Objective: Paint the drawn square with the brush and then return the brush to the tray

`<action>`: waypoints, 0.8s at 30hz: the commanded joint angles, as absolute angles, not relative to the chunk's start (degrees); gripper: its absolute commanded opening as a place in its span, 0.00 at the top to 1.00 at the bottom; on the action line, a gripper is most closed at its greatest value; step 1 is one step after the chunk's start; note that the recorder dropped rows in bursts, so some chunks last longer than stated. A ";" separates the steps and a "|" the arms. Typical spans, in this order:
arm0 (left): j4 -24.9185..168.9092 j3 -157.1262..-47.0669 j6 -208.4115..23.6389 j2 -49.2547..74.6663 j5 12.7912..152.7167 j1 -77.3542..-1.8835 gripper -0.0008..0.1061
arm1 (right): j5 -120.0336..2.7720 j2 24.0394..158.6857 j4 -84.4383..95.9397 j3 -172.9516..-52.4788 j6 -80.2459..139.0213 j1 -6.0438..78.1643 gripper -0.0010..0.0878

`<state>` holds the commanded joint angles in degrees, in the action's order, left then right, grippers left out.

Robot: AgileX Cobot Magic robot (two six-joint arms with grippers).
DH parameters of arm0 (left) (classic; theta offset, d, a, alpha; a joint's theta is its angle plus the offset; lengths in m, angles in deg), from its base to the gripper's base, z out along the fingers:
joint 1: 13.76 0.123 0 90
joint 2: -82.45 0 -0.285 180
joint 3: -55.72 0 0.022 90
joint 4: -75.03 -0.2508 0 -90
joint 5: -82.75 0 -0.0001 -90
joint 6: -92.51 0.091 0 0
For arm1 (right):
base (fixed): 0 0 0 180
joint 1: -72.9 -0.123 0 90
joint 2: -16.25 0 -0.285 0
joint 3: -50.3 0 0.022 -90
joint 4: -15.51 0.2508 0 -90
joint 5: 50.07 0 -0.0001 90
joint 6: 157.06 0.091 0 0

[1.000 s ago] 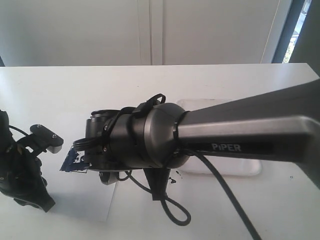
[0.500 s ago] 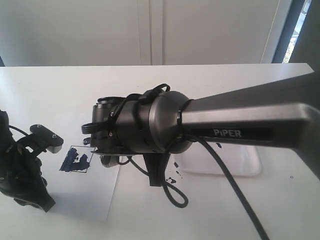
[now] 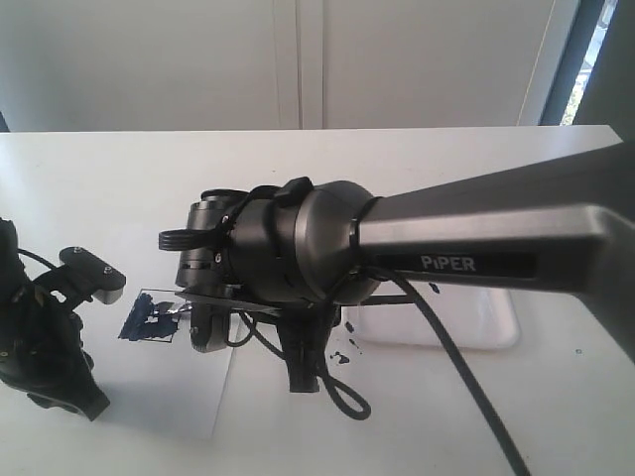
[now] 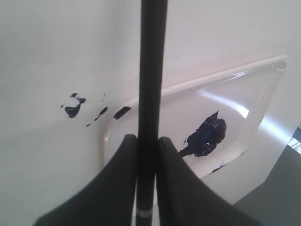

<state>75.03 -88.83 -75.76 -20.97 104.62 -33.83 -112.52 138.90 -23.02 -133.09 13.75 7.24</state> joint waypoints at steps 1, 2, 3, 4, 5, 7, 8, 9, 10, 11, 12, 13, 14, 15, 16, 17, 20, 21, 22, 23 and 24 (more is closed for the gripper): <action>75.03 -88.83 -75.76 -20.97 104.62 -33.83 0.67 | -112.62 138.90 -22.66 -133.09 13.22 7.24 0.99; 75.03 -88.83 -75.76 -20.97 104.62 -33.83 0.67 | -112.62 138.90 -22.20 -133.09 12.62 7.24 0.99; 75.03 -88.83 -75.76 -20.97 104.62 -33.83 0.67 | -112.62 138.90 -21.38 -133.09 11.78 7.24 0.99; 75.03 -88.83 -75.76 -20.97 104.62 -33.83 0.67 | -112.62 138.90 -20.96 -133.09 11.36 7.24 0.99; 75.03 -88.83 -75.76 -20.97 104.62 -33.83 0.67 | -112.62 138.90 -20.70 -133.09 11.11 7.24 0.99; 75.03 -88.83 -75.76 -20.97 104.62 -33.83 0.67 | -112.62 138.90 -20.26 -133.09 10.38 7.24 0.99; 75.03 -88.83 -75.76 -20.97 104.62 -33.83 0.67 | -112.62 138.90 -20.26 -133.09 10.38 7.24 0.99; 75.03 -88.83 -75.76 -20.97 104.62 -33.83 0.67 | -112.47 138.90 -20.66 -133.09 10.51 7.24 0.99; 75.03 -88.83 -75.76 -20.97 104.62 -33.83 0.67 | -112.03 138.90 -20.93 -133.09 11.22 7.24 0.99; 75.03 -88.83 -75.76 -20.97 104.74 -33.83 0.67 | -111.90 138.90 -21.37 -133.09 11.83 7.24 0.99; 75.03 -88.83 -75.76 -20.97 104.74 -33.83 0.67 | -111.59 138.90 -22.31 -133.09 13.34 7.24 0.99; 75.03 -88.83 -75.76 -20.97 104.74 -33.83 0.67 | -111.52 138.99 -23.22 -133.09 14.48 7.24 0.99; 75.03 -88.83 -75.76 -20.97 104.74 -33.83 0.67 | -111.52 139.11 -24.46 -133.09 15.83 7.24 0.99; 75.03 -88.83 -75.76 -20.97 104.74 -33.83 0.67 | -111.63 139.26 -25.42 -133.09 16.54 7.24 0.99; 75.03 -88.83 -75.76 -20.97 104.74 -33.83 0.67 | -111.78 139.42 -26.00 -133.09 16.78 7.24 0.99; 75.03 -88.83 -75.76 -20.97 104.74 -33.83 0.67 | -112.00 139.64 -26.12 -133.09 16.78 7.24 0.99; 75.03 -88.83 -75.76 -20.97 104.87 -33.83 0.67 | -112.25 140.51 -26.50 -133.09 16.78 7.24 0.99; 75.03 -88.83 -75.76 -20.97 104.87 -33.83 0.67 | -112.25 140.72 -26.50 -133.09 16.78 7.24 0.99; 75.03 -88.83 -75.76 -20.97 104.87 -33.83 0.67 | -112.40 140.84 -26.50 -133.09 16.78 7.24 0.99; 75.03 -88.83 -75.76 -20.97 104.87 -33.83 0.67 | -112.40 140.96 -26.58 -133.09 17.09 7.24 0.99; 75.03 -88.83 -75.76 -20.97 104.87 -33.83 0.67 | -112.40 140.96 -26.96 -133.09 17.94 7.24 0.99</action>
